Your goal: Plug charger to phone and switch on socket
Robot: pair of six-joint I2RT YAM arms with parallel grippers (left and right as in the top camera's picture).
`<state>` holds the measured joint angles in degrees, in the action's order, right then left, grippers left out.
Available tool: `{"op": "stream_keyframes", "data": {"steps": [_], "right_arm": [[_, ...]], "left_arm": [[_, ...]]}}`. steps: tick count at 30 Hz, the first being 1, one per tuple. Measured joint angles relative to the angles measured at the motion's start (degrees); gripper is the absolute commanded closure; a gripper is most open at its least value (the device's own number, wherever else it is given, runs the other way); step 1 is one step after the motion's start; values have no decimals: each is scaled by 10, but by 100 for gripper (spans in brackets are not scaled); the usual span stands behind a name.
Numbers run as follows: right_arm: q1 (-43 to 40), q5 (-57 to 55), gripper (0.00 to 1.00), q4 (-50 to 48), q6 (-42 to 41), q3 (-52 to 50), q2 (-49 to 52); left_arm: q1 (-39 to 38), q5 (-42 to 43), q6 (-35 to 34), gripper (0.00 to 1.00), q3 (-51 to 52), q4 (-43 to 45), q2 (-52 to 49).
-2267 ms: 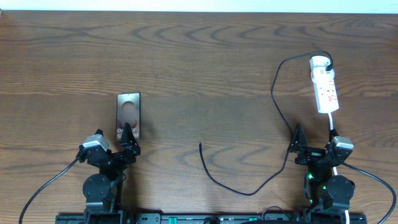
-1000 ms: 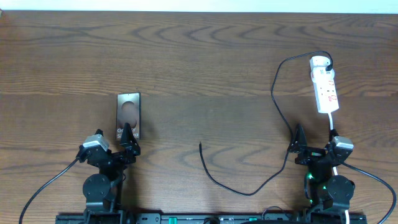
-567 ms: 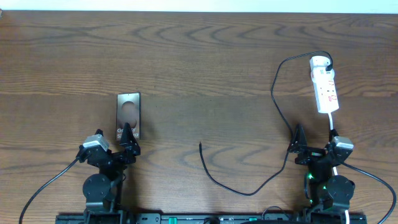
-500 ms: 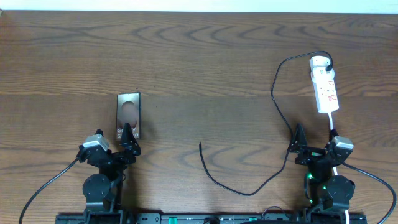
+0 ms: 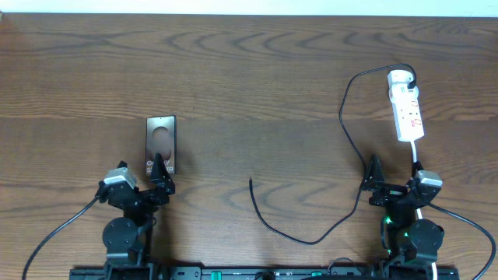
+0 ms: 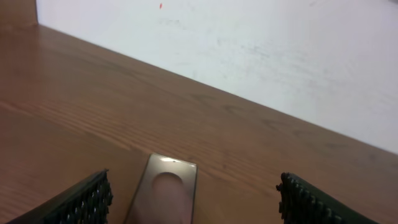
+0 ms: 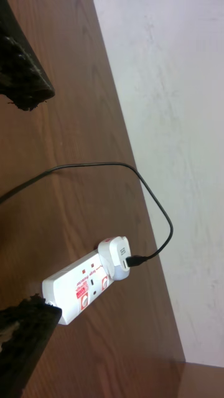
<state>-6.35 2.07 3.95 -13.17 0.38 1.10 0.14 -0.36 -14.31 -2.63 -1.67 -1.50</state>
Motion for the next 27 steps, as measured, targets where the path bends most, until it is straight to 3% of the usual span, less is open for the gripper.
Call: {"op": "stream_keyframes", "data": {"steps": [5,10,17,21,27], "right_arm": [[0,0,1,0,0,0,0],[0,-2,1,0,0,0,0],[0,-3,1,1,0,0,0],[0,-4,1,1,0,0,0],[0,-4,1,1,0,0,0]], "left_arm": [[0,-28,31,16,-101,-26,-75],[0,-50,59,16,-267,-96,-234],[2,-60,73,16,-577,-363,-529],[2,-60,75,16,-715,-468,-673],[2,-56,78,16,-775,-508,-810]]}}
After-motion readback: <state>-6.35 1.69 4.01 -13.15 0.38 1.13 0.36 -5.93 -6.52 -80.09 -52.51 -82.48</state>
